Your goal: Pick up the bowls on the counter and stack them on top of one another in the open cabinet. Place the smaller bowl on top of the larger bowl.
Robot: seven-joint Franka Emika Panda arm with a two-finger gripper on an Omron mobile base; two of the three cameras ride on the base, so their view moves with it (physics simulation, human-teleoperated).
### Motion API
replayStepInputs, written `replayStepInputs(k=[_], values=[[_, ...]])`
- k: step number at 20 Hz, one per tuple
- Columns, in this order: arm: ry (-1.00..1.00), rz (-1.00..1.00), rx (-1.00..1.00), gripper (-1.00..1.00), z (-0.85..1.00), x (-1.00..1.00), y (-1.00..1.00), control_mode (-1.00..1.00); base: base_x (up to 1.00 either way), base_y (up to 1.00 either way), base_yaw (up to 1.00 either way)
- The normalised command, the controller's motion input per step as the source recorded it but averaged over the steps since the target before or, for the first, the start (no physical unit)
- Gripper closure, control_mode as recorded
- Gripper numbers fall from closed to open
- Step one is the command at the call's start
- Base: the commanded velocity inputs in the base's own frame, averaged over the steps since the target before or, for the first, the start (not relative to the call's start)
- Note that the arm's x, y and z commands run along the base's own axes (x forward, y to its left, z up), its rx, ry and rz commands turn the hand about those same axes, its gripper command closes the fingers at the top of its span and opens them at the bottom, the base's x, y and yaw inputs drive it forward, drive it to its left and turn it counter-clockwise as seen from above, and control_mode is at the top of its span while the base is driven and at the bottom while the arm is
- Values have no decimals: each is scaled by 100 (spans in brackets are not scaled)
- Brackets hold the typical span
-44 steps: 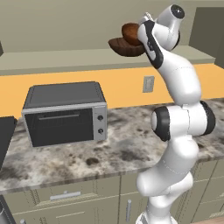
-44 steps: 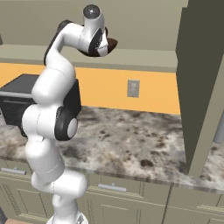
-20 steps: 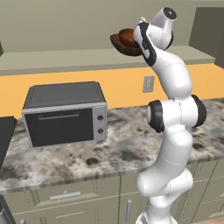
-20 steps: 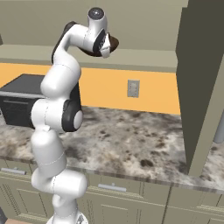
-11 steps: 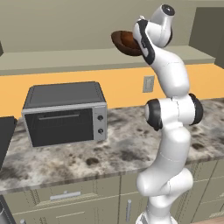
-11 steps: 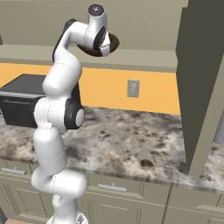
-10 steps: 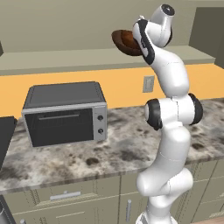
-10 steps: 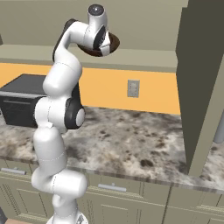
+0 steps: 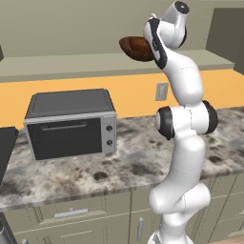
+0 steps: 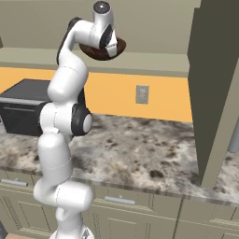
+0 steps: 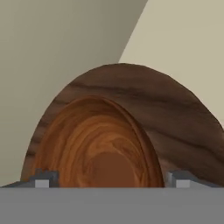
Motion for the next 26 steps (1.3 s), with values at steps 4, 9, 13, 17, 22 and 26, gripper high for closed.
replayStepInputs(k=[4, 9, 13, 17, 22, 26], values=[[-6, -1, 0, -100, 19, -1, 1, -100, 0, 0, 0], [-9, -1, 2, -100, 9, -13, -1, -100, 0, 0, 0], [-11, -1, 4, -100, 2, -36, -9, -100, 0, 0, 0], [-9, -1, 3, -100, 0, -54, -10, -100, 0, 0, 0], [-12, -1, 0, -100, 18, -48, -7, -100, 0, 0, 0], [-11, -2, 0, -100, 29, -46, -4, -100, 0, 0, 0]])
